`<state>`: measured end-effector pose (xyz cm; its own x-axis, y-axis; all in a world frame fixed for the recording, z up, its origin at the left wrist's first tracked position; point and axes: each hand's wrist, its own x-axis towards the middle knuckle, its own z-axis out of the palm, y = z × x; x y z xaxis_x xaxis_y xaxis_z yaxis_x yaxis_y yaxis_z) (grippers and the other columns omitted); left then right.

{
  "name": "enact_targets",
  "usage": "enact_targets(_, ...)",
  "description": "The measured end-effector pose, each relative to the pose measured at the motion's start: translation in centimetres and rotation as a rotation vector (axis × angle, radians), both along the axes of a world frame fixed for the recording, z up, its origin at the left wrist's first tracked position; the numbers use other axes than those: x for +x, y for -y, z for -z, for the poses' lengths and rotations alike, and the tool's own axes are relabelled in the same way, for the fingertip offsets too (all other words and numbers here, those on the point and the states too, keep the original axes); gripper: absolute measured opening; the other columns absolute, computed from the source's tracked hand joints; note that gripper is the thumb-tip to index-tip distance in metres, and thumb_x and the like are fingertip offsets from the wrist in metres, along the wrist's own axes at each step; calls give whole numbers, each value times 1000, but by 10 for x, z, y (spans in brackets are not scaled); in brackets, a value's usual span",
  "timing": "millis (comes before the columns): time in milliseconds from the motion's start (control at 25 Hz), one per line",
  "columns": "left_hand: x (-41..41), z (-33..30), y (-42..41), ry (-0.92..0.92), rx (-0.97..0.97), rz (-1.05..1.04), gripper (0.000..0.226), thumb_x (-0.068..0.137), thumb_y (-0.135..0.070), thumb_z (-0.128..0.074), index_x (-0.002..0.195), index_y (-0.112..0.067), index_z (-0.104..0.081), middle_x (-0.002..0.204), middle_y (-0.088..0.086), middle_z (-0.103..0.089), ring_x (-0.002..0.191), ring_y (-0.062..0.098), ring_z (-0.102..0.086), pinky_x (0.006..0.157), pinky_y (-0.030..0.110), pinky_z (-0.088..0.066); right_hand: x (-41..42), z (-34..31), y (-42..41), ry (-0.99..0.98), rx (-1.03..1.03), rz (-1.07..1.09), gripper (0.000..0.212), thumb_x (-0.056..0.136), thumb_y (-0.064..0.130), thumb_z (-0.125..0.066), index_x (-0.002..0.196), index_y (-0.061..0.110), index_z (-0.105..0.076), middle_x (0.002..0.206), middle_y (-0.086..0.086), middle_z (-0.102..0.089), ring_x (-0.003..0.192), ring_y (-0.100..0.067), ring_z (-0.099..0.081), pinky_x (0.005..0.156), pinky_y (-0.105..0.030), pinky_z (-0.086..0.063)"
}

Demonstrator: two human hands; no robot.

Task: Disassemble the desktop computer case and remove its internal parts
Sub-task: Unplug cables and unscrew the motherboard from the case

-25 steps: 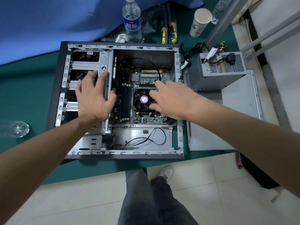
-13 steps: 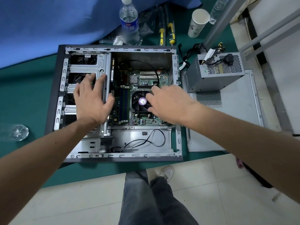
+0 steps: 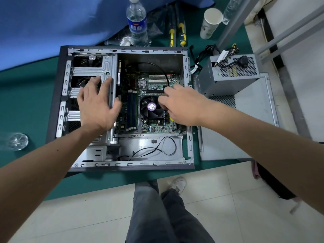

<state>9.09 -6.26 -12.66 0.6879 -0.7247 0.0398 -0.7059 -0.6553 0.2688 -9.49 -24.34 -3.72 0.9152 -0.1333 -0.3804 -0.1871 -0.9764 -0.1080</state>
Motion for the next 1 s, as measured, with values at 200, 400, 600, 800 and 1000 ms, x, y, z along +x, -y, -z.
enact_targets(200, -3, -8, 1, -31, 69, 7, 63, 90, -47, -35, 148, -24, -32, 150, 16, -30, 142, 29, -23, 118, 51, -12, -6, -6, 1, -49, -53, 44, 35, 96, 34, -55, 124, 14, -49, 113, -8, -49, 100, -26, -50, 69, -36, -42)
enact_targets(400, -26, -25, 13, 104, 49, 106, 45, 88, -15, -51, 131, -6, -47, 135, 23, -43, 128, 37, -38, 108, 55, -31, -5, -7, -3, -9, 26, 33, 30, 88, 10, -54, 118, 15, -49, 108, -6, -45, 96, -23, -40, 76, -37, -40)
enact_targets(600, -107, -13, 32, -431, 306, 476, 18, 92, -26, -57, 107, -19, -64, 98, 3, -68, 84, 22, -61, 76, 32, -51, -8, -5, -10, -33, -87, 108, 37, 100, 38, -47, 127, 12, -49, 116, -13, -51, 108, -32, -51, 78, -41, -45)
enact_targets(800, -127, 32, 58, -697, 405, 217, 20, 91, -26, -61, 109, -21, -69, 103, 8, -72, 96, 30, -65, 80, 33, -52, -7, -3, -7, 9, 73, 78, 31, 87, 8, -56, 115, 18, -51, 112, -5, -47, 106, -25, -42, 69, -30, -39)
enact_targets(1000, -131, 51, 67, -630, 368, 185, 8, 87, -29, -63, 88, -22, -59, 98, 13, -70, 84, 32, -61, 65, 32, -40, -8, -4, -20, -48, -150, 138, 33, 100, 39, -47, 121, 15, -49, 113, -10, -47, 96, -30, -54, 63, -36, -34)
